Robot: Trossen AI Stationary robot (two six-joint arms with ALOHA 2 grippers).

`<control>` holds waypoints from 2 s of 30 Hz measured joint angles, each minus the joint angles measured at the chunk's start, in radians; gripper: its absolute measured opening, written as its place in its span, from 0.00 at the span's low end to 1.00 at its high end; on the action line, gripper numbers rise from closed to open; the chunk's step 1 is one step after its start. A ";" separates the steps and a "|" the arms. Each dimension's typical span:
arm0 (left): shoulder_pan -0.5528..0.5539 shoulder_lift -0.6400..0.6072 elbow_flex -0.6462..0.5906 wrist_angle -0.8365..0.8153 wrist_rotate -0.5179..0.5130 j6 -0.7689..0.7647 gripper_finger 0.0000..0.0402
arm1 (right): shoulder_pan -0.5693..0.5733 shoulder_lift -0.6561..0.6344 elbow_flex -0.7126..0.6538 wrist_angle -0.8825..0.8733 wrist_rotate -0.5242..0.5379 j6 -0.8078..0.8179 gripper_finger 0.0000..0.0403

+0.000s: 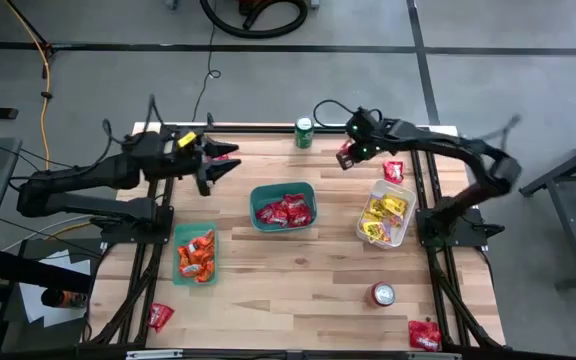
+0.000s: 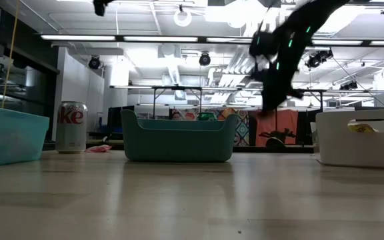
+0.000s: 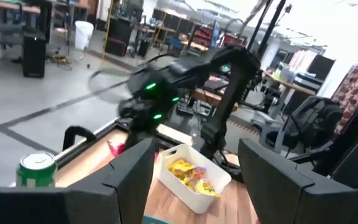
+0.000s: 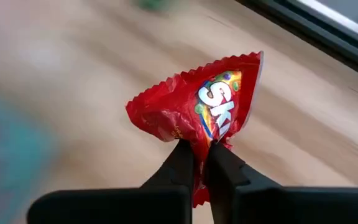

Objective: Sort candy
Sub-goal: Put the red candy into the green bin

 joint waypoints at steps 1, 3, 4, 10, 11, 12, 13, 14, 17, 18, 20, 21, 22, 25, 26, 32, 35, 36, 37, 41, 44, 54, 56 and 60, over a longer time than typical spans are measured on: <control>0.000 -0.014 0.000 -0.007 0.000 0.004 0.54 | 0.022 -0.049 -0.001 0.011 -0.040 -0.016 0.03; 0.000 -0.031 0.000 -0.010 0.000 0.016 0.54 | 0.071 -0.147 0.000 0.046 -0.130 -0.044 0.03; -0.001 -0.035 0.000 -0.014 0.000 0.023 0.54 | 0.101 -0.190 0.000 0.067 -0.161 -0.048 0.03; -0.014 -0.014 0.000 -0.014 0.065 0.093 0.54 | 0.353 -0.331 0.001 0.246 -0.142 0.067 0.01; -0.018 -0.005 0.000 -0.016 0.084 0.101 0.54 | 0.400 -0.332 0.001 0.284 -0.120 0.079 0.01; -0.021 0.006 0.000 -0.014 0.102 0.104 0.54 | 0.446 -0.332 0.001 0.323 -0.093 0.081 0.01; -0.025 0.016 0.000 -0.010 0.117 0.103 0.54 | 0.489 -0.329 0.001 0.359 -0.067 0.073 0.01; -0.029 0.025 0.000 -0.007 0.130 0.097 0.54 | 0.529 -0.321 0.001 0.400 -0.044 0.060 0.01; -0.047 0.059 0.000 0.017 0.146 0.086 0.54 | 0.615 -0.290 0.001 0.481 -0.014 0.025 0.01; -0.055 0.072 0.000 0.035 0.146 0.078 0.54 | 0.634 -0.280 0.001 0.508 -0.013 0.017 0.01; -0.070 0.099 0.000 0.076 0.147 0.072 0.54 | 0.659 -0.267 0.001 0.543 0.003 0.015 0.01; -0.079 0.113 0.000 0.108 0.147 0.072 0.54 | 0.668 -0.261 0.001 0.554 0.011 0.014 0.01; -0.087 0.126 0.000 0.127 0.147 0.071 0.54 | 0.674 -0.257 0.001 0.557 0.014 0.014 0.01; -0.109 0.174 0.000 0.186 0.141 0.064 0.54 | 0.682 -0.255 0.001 0.554 0.016 -0.009 0.01; -0.113 0.188 0.000 0.197 0.135 0.054 0.54 | 0.681 -0.255 0.001 0.557 0.016 -0.015 0.01; -0.116 0.245 0.000 0.235 0.119 -0.006 0.54 | 0.680 -0.266 0.001 0.555 0.011 -0.075 0.01; -0.116 0.251 0.000 0.234 0.089 -0.035 0.54 | 0.677 -0.266 0.001 0.556 0.007 -0.092 0.02; -0.116 0.250 0.000 0.238 0.079 -0.038 0.54 | 0.672 -0.266 0.001 0.562 0.005 -0.093 0.02; -0.116 0.249 0.000 0.238 0.070 -0.045 0.54 | 0.667 -0.264 0.001 0.581 0.005 -0.092 0.02; -0.116 0.243 0.000 0.260 0.035 -0.062 0.54 | 0.632 -0.224 0.002 0.707 0.022 -0.087 0.02; -0.116 0.242 0.000 0.290 0.031 -0.062 0.54 | 0.603 -0.167 0.002 0.709 0.033 -0.098 0.02; -0.116 0.242 0.000 0.289 0.023 -0.062 0.54 | 0.579 0.097 0.002 0.700 0.014 0.132 0.15; -0.116 0.242 0.000 0.289 0.023 -0.062 0.54 | 0.579 0.134 0.002 0.690 0.014 0.136 0.24; -0.115 0.242 0.000 0.288 0.023 -0.063 0.54 | 0.579 0.164 0.002 0.688 0.013 0.111 0.44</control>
